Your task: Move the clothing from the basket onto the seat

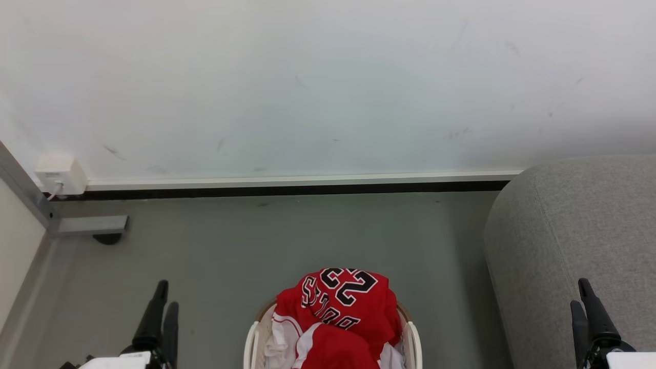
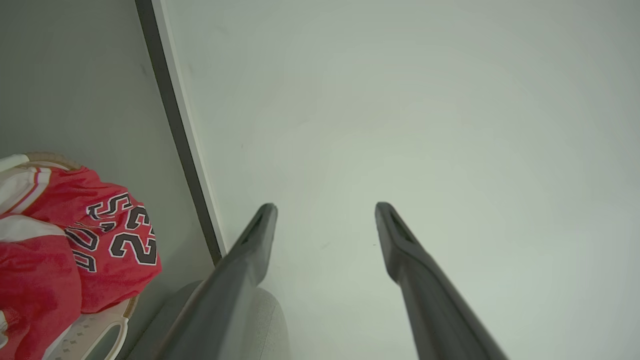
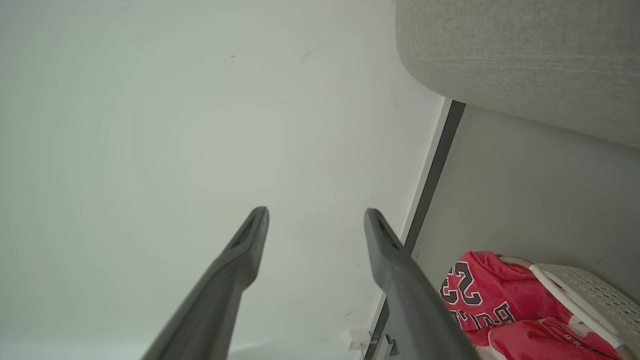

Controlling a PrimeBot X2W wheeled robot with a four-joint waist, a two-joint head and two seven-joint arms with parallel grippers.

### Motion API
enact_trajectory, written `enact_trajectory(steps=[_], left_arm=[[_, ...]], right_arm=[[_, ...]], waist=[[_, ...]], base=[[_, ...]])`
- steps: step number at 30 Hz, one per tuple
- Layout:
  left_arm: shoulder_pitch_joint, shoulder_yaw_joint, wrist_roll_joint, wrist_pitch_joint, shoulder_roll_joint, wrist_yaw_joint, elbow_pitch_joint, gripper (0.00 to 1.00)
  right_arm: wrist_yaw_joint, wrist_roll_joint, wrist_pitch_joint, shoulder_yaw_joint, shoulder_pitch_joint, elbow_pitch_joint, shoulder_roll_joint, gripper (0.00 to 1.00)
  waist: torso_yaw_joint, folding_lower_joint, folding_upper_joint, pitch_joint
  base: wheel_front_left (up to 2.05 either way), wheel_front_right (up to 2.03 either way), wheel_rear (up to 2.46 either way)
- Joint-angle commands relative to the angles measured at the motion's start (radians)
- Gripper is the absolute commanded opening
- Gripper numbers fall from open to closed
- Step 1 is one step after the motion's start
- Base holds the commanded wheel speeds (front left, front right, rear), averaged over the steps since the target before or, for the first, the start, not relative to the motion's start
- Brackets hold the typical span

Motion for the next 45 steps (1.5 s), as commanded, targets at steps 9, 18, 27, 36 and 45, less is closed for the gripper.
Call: enact_trajectory(steps=[9, 18, 27, 36, 45], left_arm=[[-0.026, -0.007, 0.171, -0.051, 0.008, -0.003, -0.066, 1.0], [-0.023, -0.011, 0.36, -0.089, 0.009, 0.001, -0.087, 1.0], [-0.021, -0.035, 0.563, -0.123, 0.01, 0.038, -0.101, 1.0], [-0.013, -0.065, 0.771, -0.154, 0.011, 0.089, -0.104, 1.0], [-0.006, -0.088, 0.911, -0.183, 0.012, 0.113, -0.089, 1.0]], right_arm=[[0.003, -0.084, -0.061, 0.046, -0.014, -0.05, -0.044, 1.0], [0.004, -0.268, -0.099, 0.075, -0.018, -0.075, -0.064, 1.0], [0.004, -0.459, -0.133, 0.103, -0.016, -0.104, -0.081, 1.0], [0.005, -0.689, -0.164, 0.154, -0.017, -0.08, -0.113, 1.0], [0.005, -0.832, -0.193, 0.186, -0.021, -0.066, -0.125, 1.0]], waist=[[-0.005, 0.0, 0.0, 0.002], [-0.012, 0.0, 0.0, 0.003], [-0.016, 0.0, 0.0, 0.004], [-0.018, 0.0, 0.0, 0.004], [-0.021, 0.0, 0.0, 0.004]], base=[[0.0, 0.0, 0.0], [0.0, 0.0, 0.0], [0.0, 0.0, 0.0], [0.0, 0.0, 0.0], [0.0, 0.0, 0.0]])
